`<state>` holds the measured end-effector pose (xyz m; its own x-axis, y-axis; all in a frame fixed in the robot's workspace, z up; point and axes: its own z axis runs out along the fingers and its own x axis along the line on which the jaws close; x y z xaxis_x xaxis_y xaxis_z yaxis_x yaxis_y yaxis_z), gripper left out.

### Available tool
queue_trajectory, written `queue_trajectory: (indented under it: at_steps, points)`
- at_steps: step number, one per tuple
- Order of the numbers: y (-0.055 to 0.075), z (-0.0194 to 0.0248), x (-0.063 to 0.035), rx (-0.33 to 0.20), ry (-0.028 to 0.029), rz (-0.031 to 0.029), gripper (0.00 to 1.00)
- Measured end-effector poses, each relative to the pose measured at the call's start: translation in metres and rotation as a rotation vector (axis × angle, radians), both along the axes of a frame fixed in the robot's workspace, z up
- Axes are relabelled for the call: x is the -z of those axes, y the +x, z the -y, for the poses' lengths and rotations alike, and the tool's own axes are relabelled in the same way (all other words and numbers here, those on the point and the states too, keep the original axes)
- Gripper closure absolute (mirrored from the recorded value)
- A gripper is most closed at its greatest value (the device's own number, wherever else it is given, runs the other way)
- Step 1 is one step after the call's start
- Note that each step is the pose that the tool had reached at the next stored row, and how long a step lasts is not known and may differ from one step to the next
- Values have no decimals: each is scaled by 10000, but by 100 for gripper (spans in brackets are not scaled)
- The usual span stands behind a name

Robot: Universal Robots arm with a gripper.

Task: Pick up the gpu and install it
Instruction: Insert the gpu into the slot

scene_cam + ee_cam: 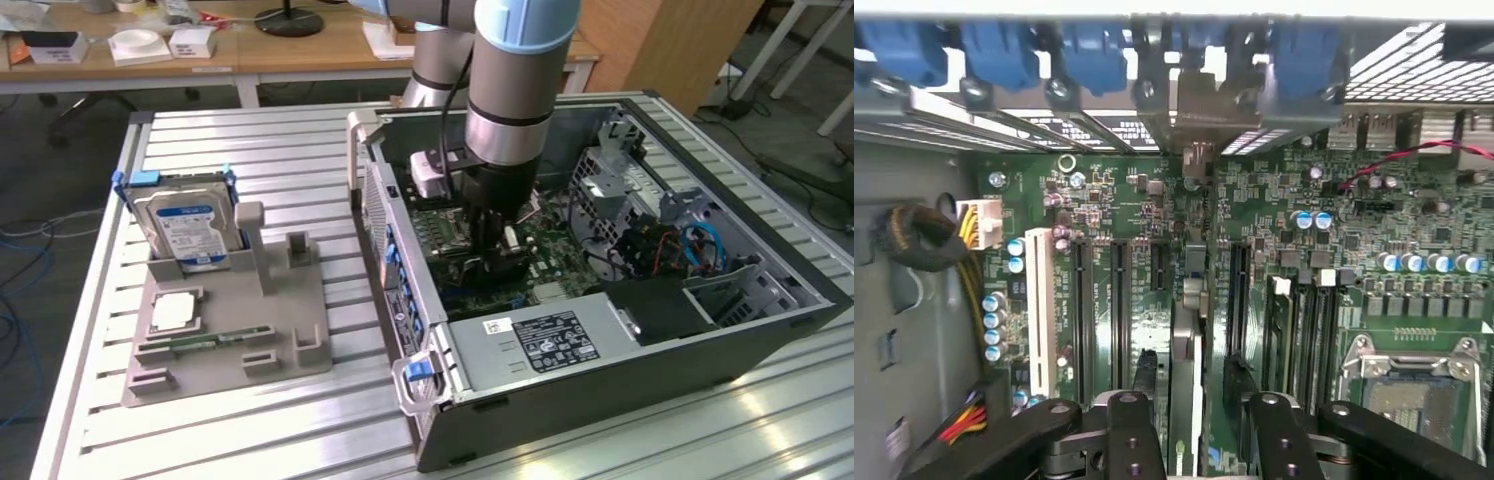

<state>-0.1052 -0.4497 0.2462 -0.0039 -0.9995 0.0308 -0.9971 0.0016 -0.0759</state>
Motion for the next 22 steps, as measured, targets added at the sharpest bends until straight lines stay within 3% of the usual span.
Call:
queue_trajectory:
  at_steps: [8, 13, 16, 17, 19, 22]
  points:
    - [-1, 0, -215, 1, 0, 20, 60]
    - [-1, 0, -216, 1, 12, 21, 61]
    - [-1, 0, -217, 1, 11, 21, 80]
    - [-1, 0, -217, 1, 11, 21, 80]
    - [-1, 0, -217, 1, 12, 21, 90]
    - [-1, 0, -217, 1, 12, 21, 90]
